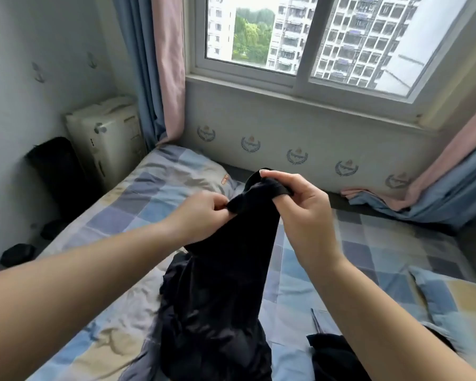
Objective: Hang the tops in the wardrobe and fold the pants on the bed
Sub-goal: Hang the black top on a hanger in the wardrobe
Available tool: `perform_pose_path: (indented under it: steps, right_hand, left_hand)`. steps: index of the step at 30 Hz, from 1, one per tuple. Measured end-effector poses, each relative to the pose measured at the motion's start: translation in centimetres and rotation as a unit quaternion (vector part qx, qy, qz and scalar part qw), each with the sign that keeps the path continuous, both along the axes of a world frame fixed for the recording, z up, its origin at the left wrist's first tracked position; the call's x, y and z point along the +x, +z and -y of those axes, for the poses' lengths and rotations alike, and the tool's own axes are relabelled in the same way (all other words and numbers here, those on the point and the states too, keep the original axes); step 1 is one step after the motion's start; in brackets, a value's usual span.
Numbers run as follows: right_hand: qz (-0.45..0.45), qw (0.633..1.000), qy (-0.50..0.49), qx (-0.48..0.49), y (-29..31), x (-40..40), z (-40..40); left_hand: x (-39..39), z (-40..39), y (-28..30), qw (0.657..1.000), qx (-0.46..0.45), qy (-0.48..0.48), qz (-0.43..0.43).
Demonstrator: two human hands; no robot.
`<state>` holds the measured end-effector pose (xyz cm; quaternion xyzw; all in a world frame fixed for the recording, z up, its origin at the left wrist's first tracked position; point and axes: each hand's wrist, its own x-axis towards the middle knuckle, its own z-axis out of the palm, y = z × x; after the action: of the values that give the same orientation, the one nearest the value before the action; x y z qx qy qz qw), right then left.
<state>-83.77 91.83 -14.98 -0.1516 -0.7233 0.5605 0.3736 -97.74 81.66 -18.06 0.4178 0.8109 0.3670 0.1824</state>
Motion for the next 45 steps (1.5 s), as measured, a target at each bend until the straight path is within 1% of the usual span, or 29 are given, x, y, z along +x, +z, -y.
perform_pose_path:
  steps: [2, 4, 6, 8, 10, 13, 16, 18, 20, 22, 24, 26, 28, 30, 33, 36, 39, 42, 45]
  right_hand:
    - [0.031, 0.999, 0.016, 0.011, 2.1, 1.1, 0.6]
    - [0.087, 0.995, 0.046, 0.018, 2.8, 2.4, 1.7]
    - [0.130, 0.988, 0.065, 0.049, 3.5, 4.1, 3.8]
    - [0.146, 0.983, 0.084, 0.068, 3.1, 5.1, 5.7]
    - [0.134, 0.984, 0.087, 0.072, 3.0, 6.3, 8.0]
    - [0.134, 0.988, 0.054, 0.050, 3.4, 7.8, 10.8]
    - [0.160, 0.986, 0.024, 0.044, 4.3, 8.3, 12.8]
    - [0.177, 0.983, -0.023, 0.045, 5.1, 8.5, 13.4]
    - [0.177, 0.980, -0.078, 0.041, 6.1, 8.8, 13.8]
    - [0.147, 0.982, -0.111, 0.030, 7.1, 9.5, 14.4]
    - [0.107, 0.987, -0.116, 0.018, 8.1, 10.6, 15.3]
    - [0.085, 0.989, -0.121, 0.015, 8.8, 11.9, 16.0]
    - [0.064, 0.987, -0.147, 0.010, 9.7, 13.7, 16.8]
    - [0.038, 0.984, -0.176, 0.006, 10.2, 15.7, 17.3]
    - [0.019, 0.965, -0.259, -0.024, 10.2, 19.4, 18.7]
    - [0.002, 0.943, -0.324, -0.073, 10.1, 23.2, 20.2]
    - [-0.002, 0.929, -0.353, -0.112, 10.7, 26.3, 21.9]
    - [-0.026, 0.902, -0.409, -0.138, 11.7, 29.6, 23.9]
    - [-0.064, 0.875, -0.462, -0.131, 12.9, 33.4, 26.0]
  left_hand:
    - [0.5, 0.7, 3.8, 0.996, 0.037, 0.044, 0.070]
    - [1.1, 1.3, 7.3, 0.986, 0.065, 0.071, 0.133]
    - [2.6, 2.7, 10.9, 0.976, 0.096, 0.083, 0.176]
    - [3.8, 3.1, 13.4, 0.968, 0.130, 0.079, 0.201]
    - [5.1, 4.1, 15.5, 0.957, 0.156, 0.088, 0.228]
    - [7.0, 5.3, 17.9, 0.920, 0.203, 0.085, 0.324]
    - [9.3, 6.0, 19.0, 0.887, 0.219, 0.035, 0.404]
    - [10.7, 6.5, 19.5, 0.877, 0.221, 0.000, 0.426]
    - [11.4, 7.0, 20.0, 0.870, 0.240, -0.026, 0.430]
    - [11.4, 7.7, 20.4, 0.858, 0.258, -0.044, 0.442]
    - [10.9, 8.6, 20.6, 0.850, 0.261, -0.051, 0.454]
    - [10.2, 9.3, 20.7, 0.847, 0.265, -0.053, 0.457]
    - [9.7, 9.8, 20.8, 0.836, 0.268, -0.066, 0.474]
    - [9.2, 10.0, 20.8, 0.835, 0.260, -0.061, 0.482]
    - [9.6, 9.8, 20.7, 0.826, 0.223, -0.084, 0.510]
    - [12.1, 9.5, 20.2, 0.820, 0.167, -0.147, 0.528]
    - [15.6, 9.1, 19.4, 0.820, 0.124, -0.208, 0.518]
    - [20.1, 9.1, 18.7, 0.802, 0.072, -0.282, 0.521]
    - [25.1, 9.9, 18.1, 0.779, 0.025, -0.364, 0.510]
